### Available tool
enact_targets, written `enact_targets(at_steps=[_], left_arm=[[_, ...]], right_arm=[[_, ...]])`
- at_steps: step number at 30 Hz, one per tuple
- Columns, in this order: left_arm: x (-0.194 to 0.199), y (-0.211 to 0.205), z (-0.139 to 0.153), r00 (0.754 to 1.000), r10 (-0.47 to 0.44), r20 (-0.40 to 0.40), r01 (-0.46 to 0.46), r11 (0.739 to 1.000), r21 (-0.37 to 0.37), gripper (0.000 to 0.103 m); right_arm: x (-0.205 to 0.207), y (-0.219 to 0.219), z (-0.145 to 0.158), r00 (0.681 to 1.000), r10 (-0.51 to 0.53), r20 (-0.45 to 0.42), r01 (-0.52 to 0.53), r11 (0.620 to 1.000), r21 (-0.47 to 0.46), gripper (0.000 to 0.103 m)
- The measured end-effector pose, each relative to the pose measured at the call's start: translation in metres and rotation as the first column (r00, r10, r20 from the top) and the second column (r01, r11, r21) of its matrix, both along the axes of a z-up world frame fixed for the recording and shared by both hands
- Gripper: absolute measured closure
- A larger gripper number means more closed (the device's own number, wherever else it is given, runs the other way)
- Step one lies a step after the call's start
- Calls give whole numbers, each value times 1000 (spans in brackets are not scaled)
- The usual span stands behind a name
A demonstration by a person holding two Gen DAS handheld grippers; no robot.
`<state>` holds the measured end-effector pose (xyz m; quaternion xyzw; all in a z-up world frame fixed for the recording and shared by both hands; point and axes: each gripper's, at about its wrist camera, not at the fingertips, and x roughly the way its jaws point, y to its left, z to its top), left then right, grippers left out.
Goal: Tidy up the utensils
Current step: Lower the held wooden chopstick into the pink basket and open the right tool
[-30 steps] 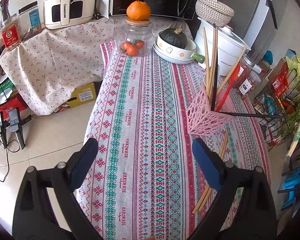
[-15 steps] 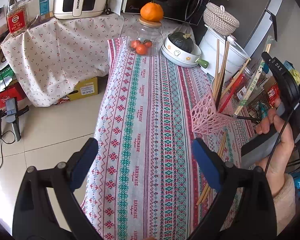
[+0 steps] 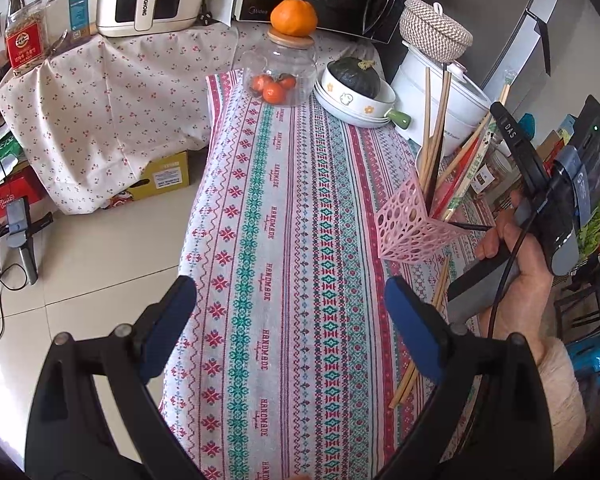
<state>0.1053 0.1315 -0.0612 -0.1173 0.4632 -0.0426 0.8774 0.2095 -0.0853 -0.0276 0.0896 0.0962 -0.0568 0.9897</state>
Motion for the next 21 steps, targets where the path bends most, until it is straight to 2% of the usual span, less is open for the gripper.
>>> enact_targets(at_steps=[7,8,9,11,13,15,21], left_arm=[[2,-11,-2,1000,-24,-3,24,1000,13,8],[2,-13,-2,1000,-27,-3,27,1000,16,8],[3,-15,-2,1000,-30,-3,30,999,19,8],[2,-18,-3,999,-36,-3,36,999,22,8],[2,-21,-3,999,-44,-1,44,999,23,8],[1,-23,-4,999,-53,1,53,998,27,8],[0,-37,-7,996,-90,-6,90,995,39,8]], right_arm=[[-12,8,-15,998,51,-46,-52,999,-14,96],[-13,9,-15,997,61,-51,-62,998,-13,93],[-15,9,-14,996,74,-57,-74,997,-9,84],[-18,7,-11,994,88,-61,-88,996,5,77],[-22,3,-4,994,92,-60,-91,996,18,75],[-28,-1,7,993,102,-57,-101,995,28,69],[-53,-17,50,985,156,-72,-156,988,17,59]])
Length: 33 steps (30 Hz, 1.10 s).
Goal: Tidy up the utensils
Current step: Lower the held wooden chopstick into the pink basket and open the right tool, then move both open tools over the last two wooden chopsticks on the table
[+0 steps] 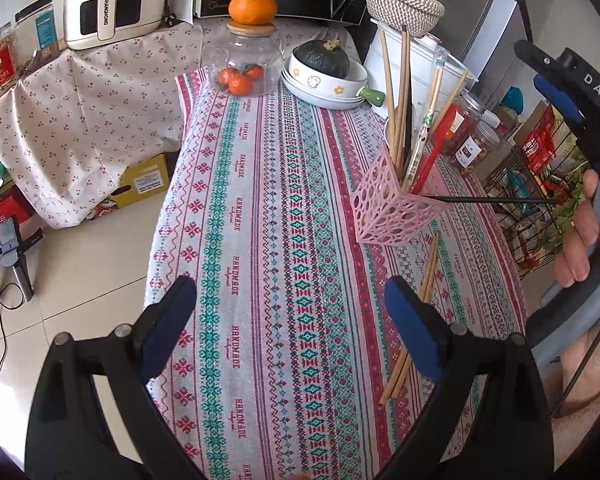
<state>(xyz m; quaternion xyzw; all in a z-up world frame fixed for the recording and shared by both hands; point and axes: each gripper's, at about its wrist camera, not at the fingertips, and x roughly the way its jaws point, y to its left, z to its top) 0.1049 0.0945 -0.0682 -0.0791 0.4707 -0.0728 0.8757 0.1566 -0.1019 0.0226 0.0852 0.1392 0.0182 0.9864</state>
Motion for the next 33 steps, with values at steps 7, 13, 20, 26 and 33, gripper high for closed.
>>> enact_targets(at_steps=[7,13,20,26,33], left_arm=[[-6,-25,-5,998,-59,-21,59,998,-12,8],[-2,-49,-20,989,-127,-77,124,991,-51,8],[10,-67,-44,973,-145,-177,133,988,-80,8],[18,-81,-60,970,-115,-214,119,993,8,8],[24,-86,-67,972,-97,-216,113,991,66,8]], right_arm=[[-36,-42,33,996,48,-73,-49,999,-8,40],[-56,-92,23,981,9,-195,-5,1000,21,31],[-43,-142,-38,890,-42,-453,54,998,13,27],[-22,-153,-103,767,34,-641,9,998,63,26],[2,-131,-155,667,148,-730,-82,989,125,25]])
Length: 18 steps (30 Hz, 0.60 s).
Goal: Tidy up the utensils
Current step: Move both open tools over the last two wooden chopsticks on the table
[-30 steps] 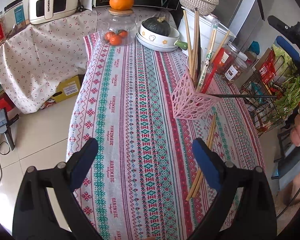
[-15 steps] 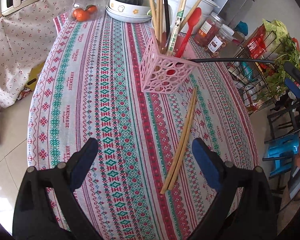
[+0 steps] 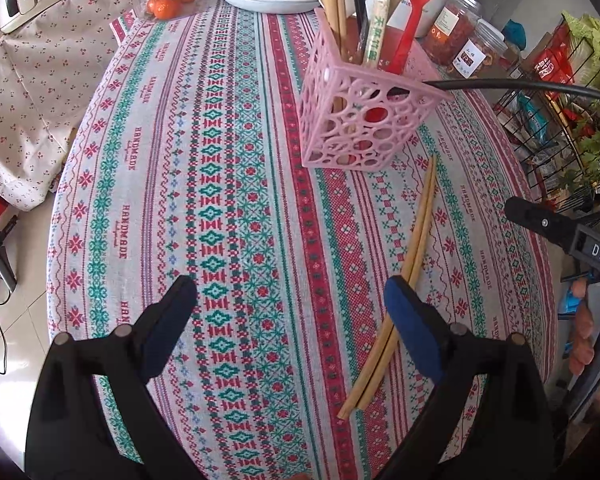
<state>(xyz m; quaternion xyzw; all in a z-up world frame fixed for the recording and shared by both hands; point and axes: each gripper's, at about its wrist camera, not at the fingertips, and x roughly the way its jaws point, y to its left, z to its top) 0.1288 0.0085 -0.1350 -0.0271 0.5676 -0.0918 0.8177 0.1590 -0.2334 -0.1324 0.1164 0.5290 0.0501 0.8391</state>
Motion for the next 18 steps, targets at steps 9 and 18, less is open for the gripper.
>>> enact_targets(at_steps=[9,18], left_arm=[[7,3,1,1000,-9,22,9,1000,28,8],[6,2,2,999,-28,28,27,999,32,8]], right_arm=[[24,38,-35,996,70,-64,-74,995,-64,25],[40,55,-49,996,51,-71,-59,991,-118,26]])
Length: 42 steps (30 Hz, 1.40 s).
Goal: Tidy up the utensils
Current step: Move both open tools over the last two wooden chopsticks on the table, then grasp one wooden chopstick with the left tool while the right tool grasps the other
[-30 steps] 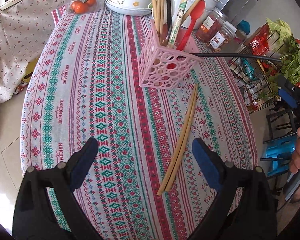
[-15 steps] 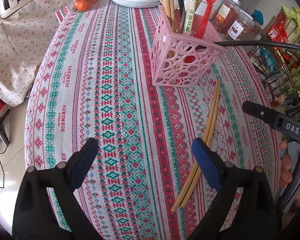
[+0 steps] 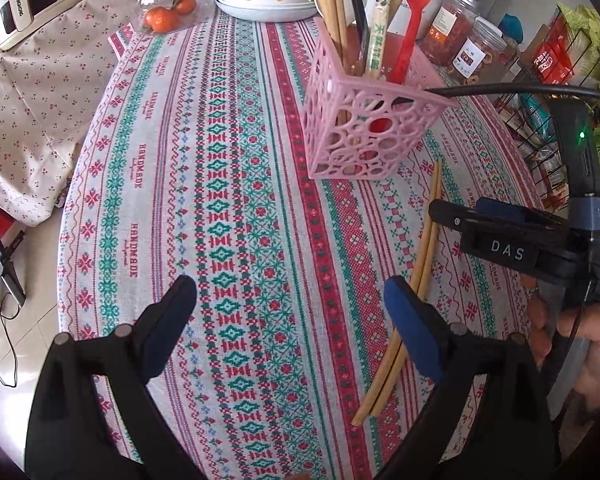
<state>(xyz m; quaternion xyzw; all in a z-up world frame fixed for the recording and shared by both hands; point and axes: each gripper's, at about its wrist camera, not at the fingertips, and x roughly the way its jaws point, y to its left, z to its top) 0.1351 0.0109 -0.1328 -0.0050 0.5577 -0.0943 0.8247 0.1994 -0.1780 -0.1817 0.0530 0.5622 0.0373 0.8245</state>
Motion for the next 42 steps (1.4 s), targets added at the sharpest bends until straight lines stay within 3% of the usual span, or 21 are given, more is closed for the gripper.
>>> enact_targets(at_steps=[4,17,20,24,30,39,42], left_arm=[[-2,-1,0,1000,-9,2,9,1000,6,8],[-1,-15,-5,1000,-22,1,22,999,25,8],[0,-19,-5,1000,-19,3,19,1000,21,8],[1,-21,-5,1000,-10,8,10,1000,15,8],[2,-21,-6,1000,-4,7,4,1000,22,8],[2,-18,-5,1000,-4,10,4,1000,20,8],[2,-17,-4,1000,-8,12,8,1000,22,8]], right_arm=[[2,10,-2,1000,16,0,-16,997,-81,26],[-7,-18,-3,997,1,-81,-5,998,-57,27],[-4,-22,-4,996,-28,-81,21,996,-91,34],[5,-19,-5,998,-32,-48,27,995,-97,34],[21,-29,0,993,-83,-84,85,996,16,46],[20,-9,0,998,-20,-62,20,1000,8,61],[16,8,1,998,2,-55,-3,1000,-7,62]])
